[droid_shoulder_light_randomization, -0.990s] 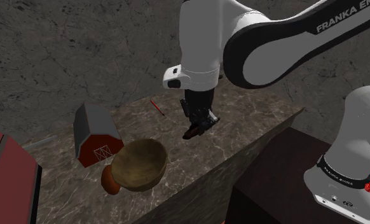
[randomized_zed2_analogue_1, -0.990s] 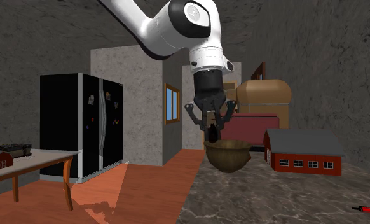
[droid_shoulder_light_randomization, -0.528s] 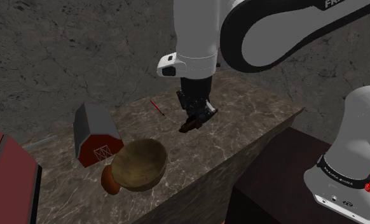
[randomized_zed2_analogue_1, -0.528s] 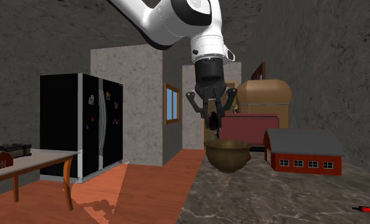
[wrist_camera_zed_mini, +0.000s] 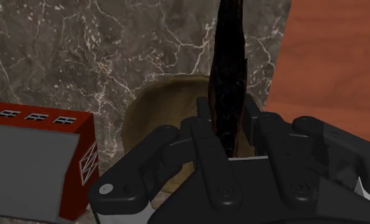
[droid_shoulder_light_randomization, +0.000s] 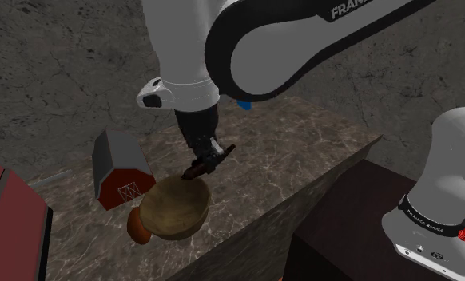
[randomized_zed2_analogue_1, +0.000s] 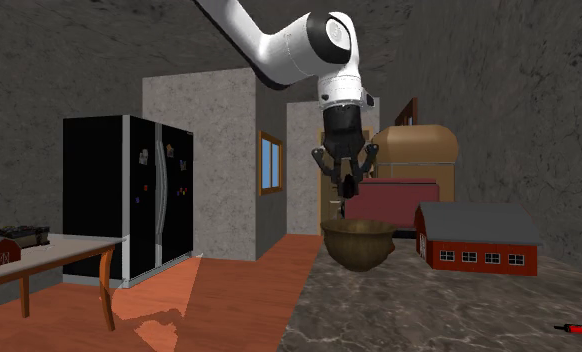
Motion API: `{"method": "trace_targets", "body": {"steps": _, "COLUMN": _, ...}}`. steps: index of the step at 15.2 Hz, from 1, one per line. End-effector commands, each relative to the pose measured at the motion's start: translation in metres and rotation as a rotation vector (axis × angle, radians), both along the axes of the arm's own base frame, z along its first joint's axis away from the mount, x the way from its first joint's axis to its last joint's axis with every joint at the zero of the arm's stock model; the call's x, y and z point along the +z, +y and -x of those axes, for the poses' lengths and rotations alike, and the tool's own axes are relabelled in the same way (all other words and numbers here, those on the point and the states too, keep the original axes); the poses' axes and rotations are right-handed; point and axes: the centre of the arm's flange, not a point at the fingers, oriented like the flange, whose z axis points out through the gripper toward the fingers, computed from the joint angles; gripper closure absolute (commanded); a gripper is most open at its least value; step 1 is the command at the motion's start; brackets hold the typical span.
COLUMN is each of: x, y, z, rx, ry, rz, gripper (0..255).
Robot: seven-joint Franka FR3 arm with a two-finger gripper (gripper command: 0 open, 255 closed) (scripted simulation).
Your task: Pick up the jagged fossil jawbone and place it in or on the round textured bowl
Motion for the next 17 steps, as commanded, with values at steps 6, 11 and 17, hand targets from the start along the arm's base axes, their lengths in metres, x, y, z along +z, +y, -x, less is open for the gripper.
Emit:
{"method": "trace_targets", "body": {"steps": 6, "x": -0.005, "y": 0.093, "z": -0.037, "rx": -0.001, "ry": 0.000, "rz": 0.000, "gripper": 255}}
{"method": "trace_targets", "body": {"steps": 11, "x": -0.031, "y": 0.093, "z": -0.037, "rx": -0.001, "ry": 0.000, "rz": 0.000, "gripper": 255}}
{"method": "trace_targets", "body": {"steps": 17, "x": -0.063, "y": 0.093, "z": -0.037, "rx": -0.001, "ry": 0.000, "rz": 0.000, "gripper": 255}}
